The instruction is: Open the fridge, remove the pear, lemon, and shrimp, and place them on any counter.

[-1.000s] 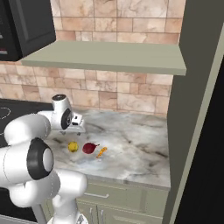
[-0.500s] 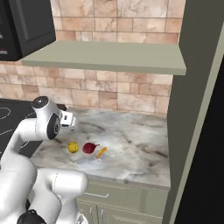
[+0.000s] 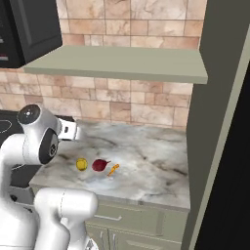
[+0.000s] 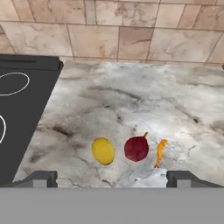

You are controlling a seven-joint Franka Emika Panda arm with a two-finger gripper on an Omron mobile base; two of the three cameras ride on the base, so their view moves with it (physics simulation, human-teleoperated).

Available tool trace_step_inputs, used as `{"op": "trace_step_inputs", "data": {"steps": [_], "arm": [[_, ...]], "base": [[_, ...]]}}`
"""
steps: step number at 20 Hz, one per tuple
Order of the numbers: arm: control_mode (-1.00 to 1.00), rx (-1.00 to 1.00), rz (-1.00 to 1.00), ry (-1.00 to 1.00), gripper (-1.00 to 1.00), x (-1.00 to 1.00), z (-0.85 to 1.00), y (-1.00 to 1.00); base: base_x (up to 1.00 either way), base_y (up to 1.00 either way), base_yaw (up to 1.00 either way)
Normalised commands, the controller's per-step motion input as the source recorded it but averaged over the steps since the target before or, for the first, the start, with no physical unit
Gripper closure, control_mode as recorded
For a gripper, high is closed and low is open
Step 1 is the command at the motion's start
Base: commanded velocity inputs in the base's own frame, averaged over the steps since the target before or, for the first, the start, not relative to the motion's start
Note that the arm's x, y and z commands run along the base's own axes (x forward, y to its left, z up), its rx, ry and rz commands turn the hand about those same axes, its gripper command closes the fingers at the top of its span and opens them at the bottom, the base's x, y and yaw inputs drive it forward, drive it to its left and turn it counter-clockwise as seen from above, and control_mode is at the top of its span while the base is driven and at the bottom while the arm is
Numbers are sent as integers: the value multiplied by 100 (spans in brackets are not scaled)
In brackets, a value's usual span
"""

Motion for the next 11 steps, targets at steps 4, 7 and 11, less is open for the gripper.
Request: {"op": "trace_step_inputs", "data": {"steps": [4,7,11], "arm": [[-100,1,-1,0,-100,-92,100,-14],[-100,3,-4,1,-100,-92,100,-12],[-100,3,-6,10,-100,-86,99,-11]], "base": [[0,0,0],[0,0,0],[0,0,0]]}}
